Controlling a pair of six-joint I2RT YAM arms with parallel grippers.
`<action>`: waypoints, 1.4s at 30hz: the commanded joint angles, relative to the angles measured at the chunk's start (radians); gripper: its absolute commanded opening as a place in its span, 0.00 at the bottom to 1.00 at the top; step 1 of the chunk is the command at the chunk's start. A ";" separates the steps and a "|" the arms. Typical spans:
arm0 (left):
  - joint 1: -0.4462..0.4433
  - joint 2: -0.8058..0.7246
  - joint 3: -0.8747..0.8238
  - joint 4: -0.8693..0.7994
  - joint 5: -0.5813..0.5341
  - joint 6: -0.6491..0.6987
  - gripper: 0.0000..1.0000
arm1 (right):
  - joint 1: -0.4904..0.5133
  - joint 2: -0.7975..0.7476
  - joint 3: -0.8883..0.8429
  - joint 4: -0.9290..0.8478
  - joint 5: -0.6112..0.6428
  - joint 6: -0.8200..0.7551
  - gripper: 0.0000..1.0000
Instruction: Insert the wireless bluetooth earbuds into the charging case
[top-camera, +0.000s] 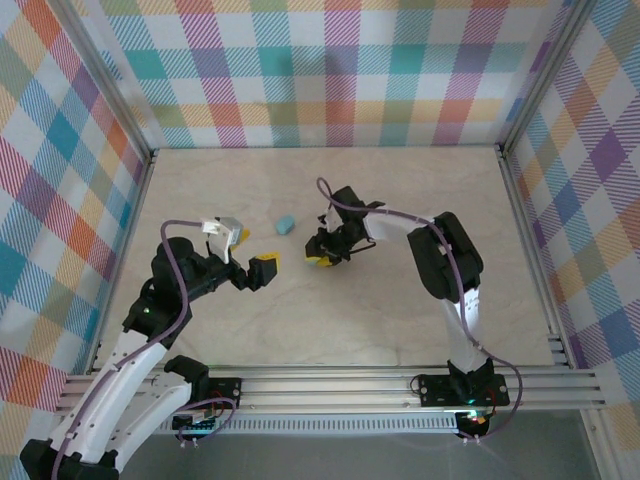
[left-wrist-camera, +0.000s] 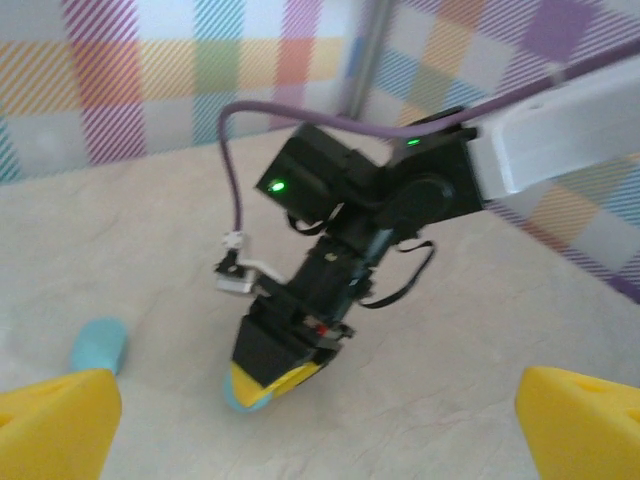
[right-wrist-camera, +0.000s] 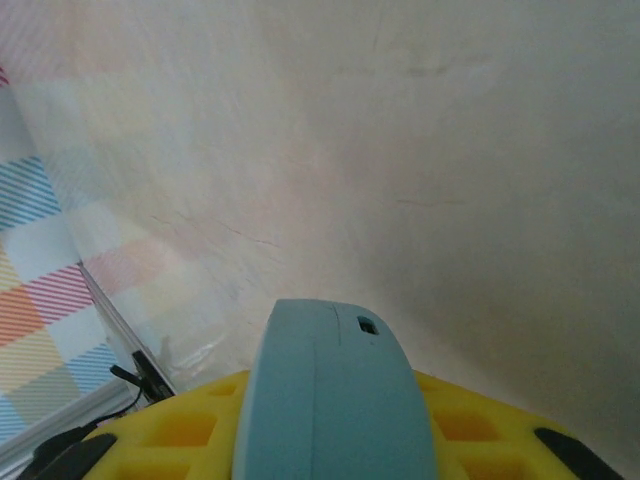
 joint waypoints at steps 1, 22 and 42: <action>-0.004 0.014 -0.009 -0.082 -0.151 -0.046 1.00 | 0.032 0.028 0.065 -0.004 -0.025 -0.025 0.34; -0.004 -0.036 -0.014 -0.163 -0.318 -0.066 1.00 | 0.038 -0.037 0.115 -0.252 0.235 -0.112 0.56; 0.055 0.513 0.174 0.077 -0.472 0.072 1.00 | -0.104 -0.447 0.026 -0.378 0.927 -0.498 0.94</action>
